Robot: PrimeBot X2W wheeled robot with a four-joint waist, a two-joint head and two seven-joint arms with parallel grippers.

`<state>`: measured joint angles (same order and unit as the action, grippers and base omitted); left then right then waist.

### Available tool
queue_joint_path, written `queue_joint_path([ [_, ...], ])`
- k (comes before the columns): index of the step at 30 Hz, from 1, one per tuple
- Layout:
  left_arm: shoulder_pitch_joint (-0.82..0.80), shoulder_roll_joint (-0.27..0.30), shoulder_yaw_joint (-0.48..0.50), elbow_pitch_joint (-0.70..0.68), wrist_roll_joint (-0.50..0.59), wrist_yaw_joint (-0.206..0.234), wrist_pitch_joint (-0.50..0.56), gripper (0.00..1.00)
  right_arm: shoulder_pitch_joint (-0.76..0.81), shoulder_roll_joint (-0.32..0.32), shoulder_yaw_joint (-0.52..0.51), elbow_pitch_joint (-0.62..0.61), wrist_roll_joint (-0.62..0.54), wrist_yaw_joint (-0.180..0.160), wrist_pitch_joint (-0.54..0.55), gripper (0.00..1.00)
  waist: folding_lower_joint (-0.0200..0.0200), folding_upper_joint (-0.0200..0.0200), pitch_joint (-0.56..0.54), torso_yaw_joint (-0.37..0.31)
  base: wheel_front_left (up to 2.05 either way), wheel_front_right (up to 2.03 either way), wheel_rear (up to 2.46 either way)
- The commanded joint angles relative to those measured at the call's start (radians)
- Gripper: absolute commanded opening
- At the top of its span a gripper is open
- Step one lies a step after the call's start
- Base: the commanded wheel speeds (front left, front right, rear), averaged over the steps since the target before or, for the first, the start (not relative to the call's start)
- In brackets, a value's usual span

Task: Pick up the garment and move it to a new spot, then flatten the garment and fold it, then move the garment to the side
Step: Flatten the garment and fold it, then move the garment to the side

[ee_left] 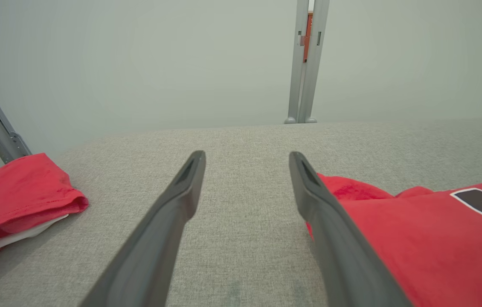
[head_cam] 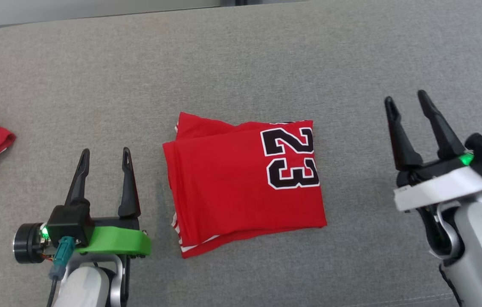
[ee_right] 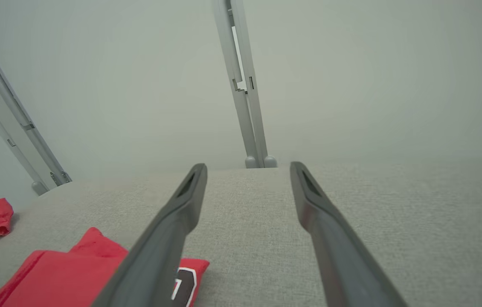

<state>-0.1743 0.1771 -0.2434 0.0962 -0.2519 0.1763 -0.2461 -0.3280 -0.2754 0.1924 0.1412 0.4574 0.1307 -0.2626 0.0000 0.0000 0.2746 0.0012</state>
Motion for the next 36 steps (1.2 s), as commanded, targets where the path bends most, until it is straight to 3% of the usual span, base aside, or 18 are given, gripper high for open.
queue_joint_path([
  [1, 0.012, 0.014, 0.008, -0.01, -0.008, 0.007, 0.004, 1.0, 0.037, -0.005, -0.029, -0.021, -0.019, 0.0, -0.002, 1.0, 0.0, 0.0, -0.018, -0.026, 0.0, 0.0, 0.0],
  [8, 0.066, 0.032, 0.025, -0.017, -0.021, 0.021, 0.012, 1.0, 0.173, 0.015, -0.097, -0.103, -0.072, 0.0, 0.05, 1.0, 0.0, 0.0, -0.083, -0.042, 0.0, 0.0, 0.0],
  [18, 0.178, 0.059, 0.013, 0.001, -0.039, 0.006, 0.03, 1.0, 0.345, 0.064, -0.155, -0.193, -0.12, 0.0, 0.138, 1.0, 0.0, 0.0, -0.199, -0.033, 0.0, 0.0, 0.0],
  [36, 0.234, 0.057, 0.005, 0.004, -0.074, 0.014, 0.033, 1.0, 0.444, 0.071, -0.187, -0.264, -0.136, 0.0, 0.2, 1.0, 0.0, 0.0, -0.265, -0.027, 0.0, 0.0, 0.0],
])
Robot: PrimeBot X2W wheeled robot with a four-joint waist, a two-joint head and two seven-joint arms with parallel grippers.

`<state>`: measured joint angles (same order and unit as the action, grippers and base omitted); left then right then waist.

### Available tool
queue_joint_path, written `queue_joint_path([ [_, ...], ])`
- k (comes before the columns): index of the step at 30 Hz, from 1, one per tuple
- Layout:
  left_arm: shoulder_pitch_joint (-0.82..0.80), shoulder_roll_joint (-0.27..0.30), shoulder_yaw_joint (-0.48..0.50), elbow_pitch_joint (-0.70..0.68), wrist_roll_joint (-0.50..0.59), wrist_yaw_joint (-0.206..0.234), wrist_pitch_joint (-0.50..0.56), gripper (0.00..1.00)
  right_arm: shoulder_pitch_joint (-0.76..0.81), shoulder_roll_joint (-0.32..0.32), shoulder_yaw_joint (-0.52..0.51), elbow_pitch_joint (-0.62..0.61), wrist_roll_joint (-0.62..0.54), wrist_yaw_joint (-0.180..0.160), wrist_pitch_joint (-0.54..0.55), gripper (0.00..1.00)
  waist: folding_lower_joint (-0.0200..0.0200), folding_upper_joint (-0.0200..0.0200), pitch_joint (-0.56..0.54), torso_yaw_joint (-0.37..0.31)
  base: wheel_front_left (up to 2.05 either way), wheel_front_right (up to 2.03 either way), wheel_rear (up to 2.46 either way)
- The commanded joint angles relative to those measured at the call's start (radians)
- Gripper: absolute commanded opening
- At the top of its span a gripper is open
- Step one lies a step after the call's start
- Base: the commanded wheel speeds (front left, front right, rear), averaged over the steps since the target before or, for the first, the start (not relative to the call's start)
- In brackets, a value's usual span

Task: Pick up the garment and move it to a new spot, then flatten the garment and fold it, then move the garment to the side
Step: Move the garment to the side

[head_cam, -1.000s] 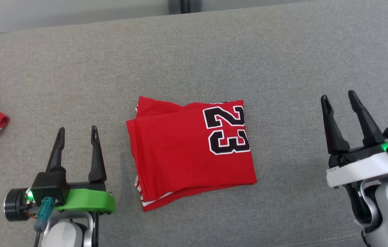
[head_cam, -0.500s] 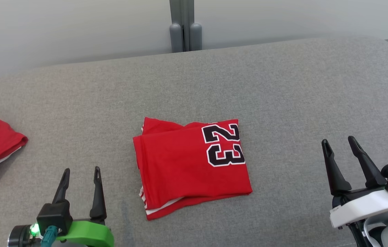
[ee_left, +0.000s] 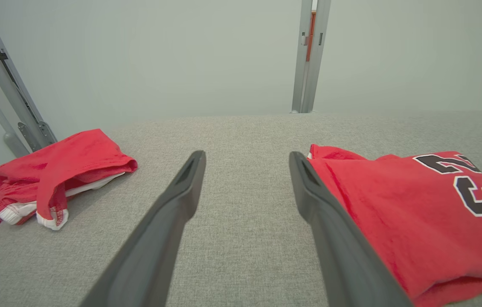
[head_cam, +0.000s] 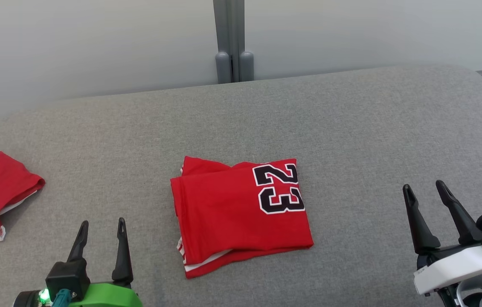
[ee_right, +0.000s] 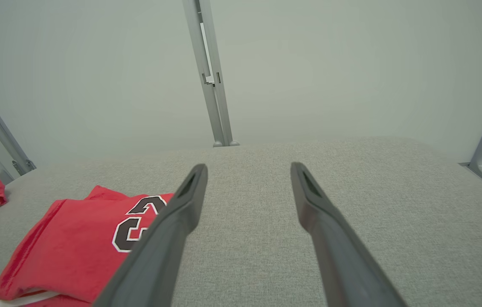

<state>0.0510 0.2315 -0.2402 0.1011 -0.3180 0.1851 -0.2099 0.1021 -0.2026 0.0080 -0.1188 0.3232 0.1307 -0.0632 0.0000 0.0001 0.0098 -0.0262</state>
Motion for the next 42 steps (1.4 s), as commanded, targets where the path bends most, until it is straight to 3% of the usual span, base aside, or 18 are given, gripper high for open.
queue_joint_path([
  [1, 0.009, 0.003, 0.002, 0.0, -0.009, 0.005, -0.003, 1.0, 0.014, -0.002, -0.003, -0.006, -0.002, 0.0, 0.002, 1.0, 0.0, -0.0001, 0.0, 0.001, 0.0, 0.0, 0.0],
  [13, -0.032, 0.009, 0.006, -0.006, -0.007, 0.009, -0.021, 1.0, 0.011, -0.01, -0.024, -0.008, 0.004, 0.0, 0.02, 1.0, 0.0, -0.0001, 0.029, 0.03, 0.0, 0.0, 0.0],
  [21, -0.149, -0.012, -0.001, -0.03, 0.012, -0.008, -0.041, 1.0, -0.087, -0.039, 0.022, 0.027, 0.015, 0.0, 0.048, 1.0, 0.0, -0.0001, 0.195, 0.1, 0.0, 0.0, 0.0],
  [29, -0.253, -0.054, -0.022, -0.03, 0.037, -0.033, -0.055, 1.0, -0.242, -0.029, 0.16, 0.231, 0.054, 0.0, 0.029, 1.0, 0.0, -0.0001, 0.316, 0.169, 0.0, 0.0, 0.0],
  [36, -0.292, -0.08, -0.014, -0.044, 0.063, -0.047, -0.056, 1.0, -0.35, -0.015, 0.272, 0.435, 0.1, 0.0, 0.006, 1.0, 0.0, -0.0001, 0.349, 0.192, 0.0, 0.0, 0.0],
  [37, -0.295, -0.082, -0.01, -0.048, 0.067, -0.049, -0.056, 1.0, -0.362, -0.015, 0.294, 0.458, 0.113, 0.0, 0.01, 0.84, 0.0, -0.0001, 0.35, 0.191, 0.0, 0.0, 0.0],
  [39, -0.295, -0.082, -0.006, -0.052, 0.074, -0.053, -0.056, 1.0, -0.375, -0.016, 0.321, 0.497, 0.13, 0.0, 0.014, 0.16, 0.0, -0.0001, 0.351, 0.184, 0.0, 0.0, 0.0],
  [40, -0.295, -0.082, -0.004, -0.053, 0.079, -0.057, -0.056, 1.0, -0.38, -0.017, 0.334, 0.506, 0.14, 0.0, 0.014, 0.0, 0.0, -0.0001, 0.35, 0.179, 0.0, 0.0, 0.0],
  [42, -0.29, -0.08, -0.002, -0.055, 0.085, -0.063, -0.055, 1.0, -0.392, -0.023, 0.362, 0.511, 0.149, 0.0, 0.001, 0.0, 0.0, -0.0001, 0.351, 0.159, 0.0, 0.0, 0.0],
])
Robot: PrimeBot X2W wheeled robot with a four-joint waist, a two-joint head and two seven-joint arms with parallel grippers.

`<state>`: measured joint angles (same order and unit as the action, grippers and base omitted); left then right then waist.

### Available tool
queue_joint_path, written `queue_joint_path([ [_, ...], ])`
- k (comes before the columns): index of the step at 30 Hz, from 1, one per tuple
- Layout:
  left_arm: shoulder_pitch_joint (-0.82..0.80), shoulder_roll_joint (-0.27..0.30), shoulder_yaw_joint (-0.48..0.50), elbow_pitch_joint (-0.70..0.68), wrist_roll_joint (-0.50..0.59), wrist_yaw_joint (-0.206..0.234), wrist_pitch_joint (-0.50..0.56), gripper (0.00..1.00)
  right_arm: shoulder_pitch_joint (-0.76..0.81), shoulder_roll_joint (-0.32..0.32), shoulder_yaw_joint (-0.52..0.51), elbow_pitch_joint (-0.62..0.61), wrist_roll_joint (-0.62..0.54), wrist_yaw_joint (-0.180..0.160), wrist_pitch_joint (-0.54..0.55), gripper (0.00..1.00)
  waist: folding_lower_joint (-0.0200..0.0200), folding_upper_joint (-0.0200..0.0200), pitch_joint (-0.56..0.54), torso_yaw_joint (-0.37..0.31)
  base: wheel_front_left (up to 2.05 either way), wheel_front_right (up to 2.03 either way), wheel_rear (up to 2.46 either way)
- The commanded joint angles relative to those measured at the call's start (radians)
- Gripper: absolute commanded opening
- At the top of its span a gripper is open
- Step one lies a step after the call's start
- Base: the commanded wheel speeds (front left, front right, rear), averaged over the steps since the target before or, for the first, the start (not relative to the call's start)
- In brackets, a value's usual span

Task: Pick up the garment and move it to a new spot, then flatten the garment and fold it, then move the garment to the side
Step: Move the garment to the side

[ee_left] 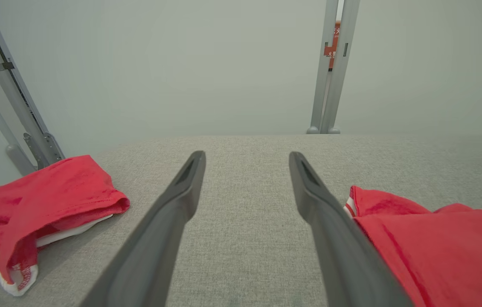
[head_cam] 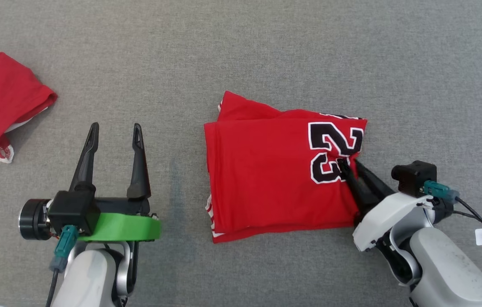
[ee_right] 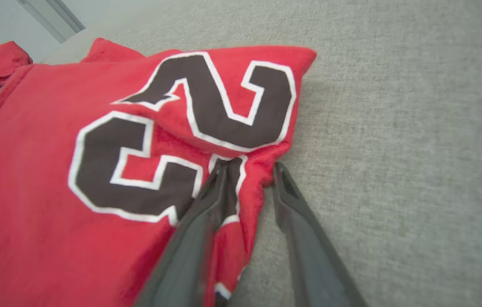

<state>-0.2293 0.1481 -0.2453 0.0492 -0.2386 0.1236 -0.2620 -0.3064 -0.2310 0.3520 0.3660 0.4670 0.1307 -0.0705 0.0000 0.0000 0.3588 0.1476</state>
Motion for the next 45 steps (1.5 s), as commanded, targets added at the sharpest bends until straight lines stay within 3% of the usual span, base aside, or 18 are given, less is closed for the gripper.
queue_joint_path([
  [1, -0.011, 0.006, 0.004, -0.006, 0.01, -0.006, -0.003, 1.0, 0.007, -0.002, 0.026, 0.021, 0.009, -0.001, -0.004, 0.0, 0.0, 0.0, 0.005, -0.028, 0.0, 0.0, 0.0],
  [10, -0.046, 0.028, -0.022, -0.031, 0.05, -0.035, -0.003, 1.0, -0.09, -0.079, 0.086, -0.026, 0.056, -0.001, -0.11, 0.0, 0.0, 0.0, 0.047, -0.205, 0.0, 0.0, 0.0],
  [17, -0.122, 0.03, -0.081, -0.086, 0.093, -0.064, 0.04, 1.0, -0.217, -0.167, 0.007, 0.067, 0.113, -0.001, -0.149, 0.0, 0.0, 0.0, 0.118, -0.315, 0.0, 0.0, 0.0],
  [23, -0.209, 0.027, -0.131, -0.129, 0.122, -0.089, 0.087, 1.0, -0.369, -0.283, -0.058, 0.21, 0.148, -0.001, -0.172, 0.0, 0.0, 0.0, 0.214, -0.331, 0.0, 0.0, 0.0],
  [30, -0.29, 0.013, -0.169, -0.161, 0.148, -0.106, 0.104, 1.0, -0.507, -0.408, -0.131, 0.376, 0.164, -0.001, -0.188, 0.0, 0.0, 0.0, 0.316, -0.298, 0.0, 0.0, 0.0],
  [36, -0.323, 0.017, -0.183, -0.166, 0.157, -0.114, 0.104, 1.0, -0.593, -0.458, -0.195, 0.459, 0.116, -0.001, -0.195, 0.0, 0.0, 0.0, 0.355, -0.279, 0.0, 0.0, 0.0],
  [37, -0.325, 0.017, -0.184, -0.165, 0.157, -0.113, 0.105, 1.0, -0.602, -0.462, -0.206, 0.462, 0.104, -0.001, -0.195, 0.13, 0.0, 0.0, 0.358, -0.278, 0.0, 0.0, 0.0],
  [38, -0.329, 0.018, -0.183, -0.163, 0.157, -0.111, 0.105, 1.0, -0.607, -0.463, -0.22, 0.462, 0.085, -0.001, -0.195, 0.49, 0.0, 0.0, 0.36, -0.277, 0.0, 0.0, 0.0],
  [39, -0.33, 0.019, -0.182, -0.161, 0.157, -0.108, 0.103, 1.0, -0.61, -0.465, -0.238, 0.457, 0.066, -0.001, -0.195, 1.0, 0.0, 0.0, 0.36, -0.277, 0.0, 0.0, 0.0],
  [45, -0.294, 0.022, -0.174, -0.131, 0.141, -0.095, 0.084, 1.0, -0.515, -0.394, -0.399, 0.369, -0.023, -0.001, -0.195, 1.0, 0.0, 0.0, 0.314, -0.292, 0.0, 0.0, 0.0],
])
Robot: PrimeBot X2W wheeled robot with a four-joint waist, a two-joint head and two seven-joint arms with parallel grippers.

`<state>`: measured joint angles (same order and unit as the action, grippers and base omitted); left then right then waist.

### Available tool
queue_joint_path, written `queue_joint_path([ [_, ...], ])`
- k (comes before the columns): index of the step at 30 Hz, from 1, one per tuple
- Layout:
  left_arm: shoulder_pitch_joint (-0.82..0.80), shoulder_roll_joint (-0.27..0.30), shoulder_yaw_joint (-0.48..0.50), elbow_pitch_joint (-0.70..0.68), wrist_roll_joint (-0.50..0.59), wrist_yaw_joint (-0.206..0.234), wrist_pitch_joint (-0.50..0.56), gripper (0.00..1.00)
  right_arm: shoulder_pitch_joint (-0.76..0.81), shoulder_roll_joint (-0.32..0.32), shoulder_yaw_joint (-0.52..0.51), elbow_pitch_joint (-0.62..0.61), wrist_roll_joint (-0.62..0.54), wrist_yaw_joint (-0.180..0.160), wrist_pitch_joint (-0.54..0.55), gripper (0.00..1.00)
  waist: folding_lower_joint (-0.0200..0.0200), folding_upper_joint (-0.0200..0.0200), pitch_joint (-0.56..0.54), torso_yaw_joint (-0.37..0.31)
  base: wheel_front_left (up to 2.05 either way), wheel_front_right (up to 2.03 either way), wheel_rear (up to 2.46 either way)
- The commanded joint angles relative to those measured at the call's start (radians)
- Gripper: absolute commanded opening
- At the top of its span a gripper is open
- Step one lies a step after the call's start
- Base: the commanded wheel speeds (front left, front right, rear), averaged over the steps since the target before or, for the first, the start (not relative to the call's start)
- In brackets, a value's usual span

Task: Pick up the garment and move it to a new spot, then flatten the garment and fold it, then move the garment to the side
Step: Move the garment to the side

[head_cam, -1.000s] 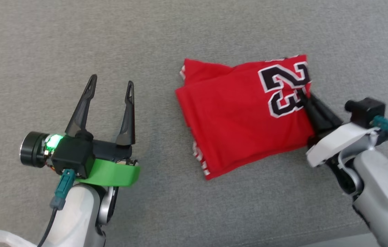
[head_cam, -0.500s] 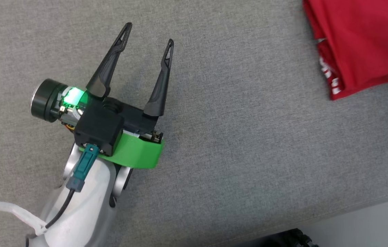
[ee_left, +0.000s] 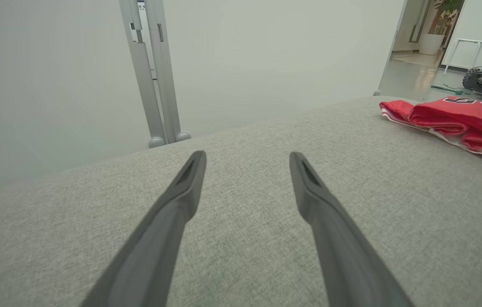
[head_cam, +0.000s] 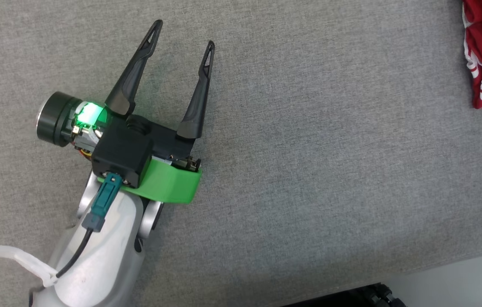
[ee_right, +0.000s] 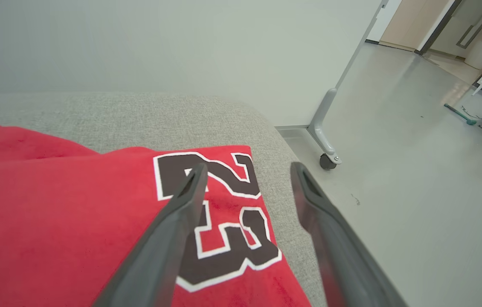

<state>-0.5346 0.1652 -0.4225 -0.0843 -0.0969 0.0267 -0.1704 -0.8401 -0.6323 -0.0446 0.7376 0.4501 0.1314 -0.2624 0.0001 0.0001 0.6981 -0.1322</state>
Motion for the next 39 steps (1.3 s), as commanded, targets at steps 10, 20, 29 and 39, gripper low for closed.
queue_joint_path([
  [10, 0.139, 0.032, 0.047, 0.059, -0.05, 0.048, -0.021, 1.0, 0.351, 0.224, -0.169, -0.338, -0.082, -0.001, -0.003, 1.0, -0.0001, -0.0001, -0.193, -0.061, 0.0, 0.0, 0.0],
  [20, 0.329, 0.035, 0.145, 0.093, -0.126, 0.139, -0.047, 1.0, 0.625, 0.401, -0.089, -0.6, -0.127, -0.001, -0.003, 1.0, -0.0001, -0.0001, -0.365, -0.065, 0.0, 0.0, 0.0],
  [29, 0.435, 0.024, 0.203, 0.138, -0.181, 0.174, -0.078, 1.0, 0.791, 0.479, -0.036, -0.702, -0.152, -0.001, 0.0, 1.0, -0.0001, -0.0001, -0.48, 0.038, 0.0, 0.0, 0.0],
  [39, 0.489, 0.038, 0.193, 0.209, -0.193, 0.131, -0.089, 1.0, 0.886, 0.492, -0.005, -0.77, -0.181, -0.001, 0.074, 1.0, -0.0001, -0.0001, -0.589, 0.149, 0.0, 0.0, 0.0],
])
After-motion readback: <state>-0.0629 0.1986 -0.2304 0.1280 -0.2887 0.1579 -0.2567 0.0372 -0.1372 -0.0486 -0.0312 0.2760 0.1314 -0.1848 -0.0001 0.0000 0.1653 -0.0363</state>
